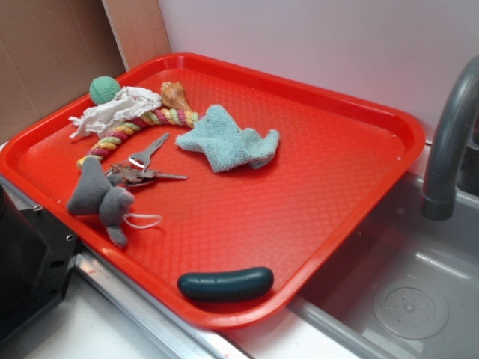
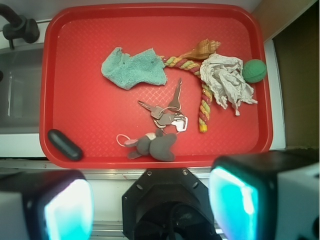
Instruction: Grab the blue cloth.
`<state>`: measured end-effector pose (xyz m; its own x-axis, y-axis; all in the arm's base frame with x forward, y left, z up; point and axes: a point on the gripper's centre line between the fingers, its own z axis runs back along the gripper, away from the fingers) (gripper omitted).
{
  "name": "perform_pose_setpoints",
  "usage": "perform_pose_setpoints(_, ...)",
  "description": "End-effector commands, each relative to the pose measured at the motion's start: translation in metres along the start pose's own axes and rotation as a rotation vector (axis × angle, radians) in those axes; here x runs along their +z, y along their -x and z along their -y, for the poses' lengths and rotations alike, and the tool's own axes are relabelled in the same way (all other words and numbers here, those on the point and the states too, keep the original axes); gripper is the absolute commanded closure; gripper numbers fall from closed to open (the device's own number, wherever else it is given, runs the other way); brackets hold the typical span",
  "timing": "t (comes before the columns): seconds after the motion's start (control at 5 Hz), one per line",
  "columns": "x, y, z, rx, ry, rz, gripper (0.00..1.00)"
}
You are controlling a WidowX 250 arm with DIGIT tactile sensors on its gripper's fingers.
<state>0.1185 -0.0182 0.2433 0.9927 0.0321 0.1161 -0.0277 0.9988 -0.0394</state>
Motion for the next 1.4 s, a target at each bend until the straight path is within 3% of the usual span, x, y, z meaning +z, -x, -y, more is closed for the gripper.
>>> perform_pose_setpoints(0.0,0.000,0.000,0.000,0.000,0.000,0.000,0.00)
perform_pose_setpoints(0.2,-0.054,-0.045,-0.048,0.120,-0.191,-0.253,0.00)
perform_pose_setpoints(0.6,-0.156,-0.113,-0.043,0.621,-0.077,-0.064,0.00)
perform_pose_setpoints(0.8,-0.206,-0.117,-0.033,0.659,-0.052,-0.033,0.00)
perform_pose_setpoints(1.0,-0.245,-0.111,-0.020,0.558,0.012,-0.067,0.00)
perform_pose_setpoints(1.2,-0.262,-0.102,-0.018,0.495,-0.026,-0.086,0.00)
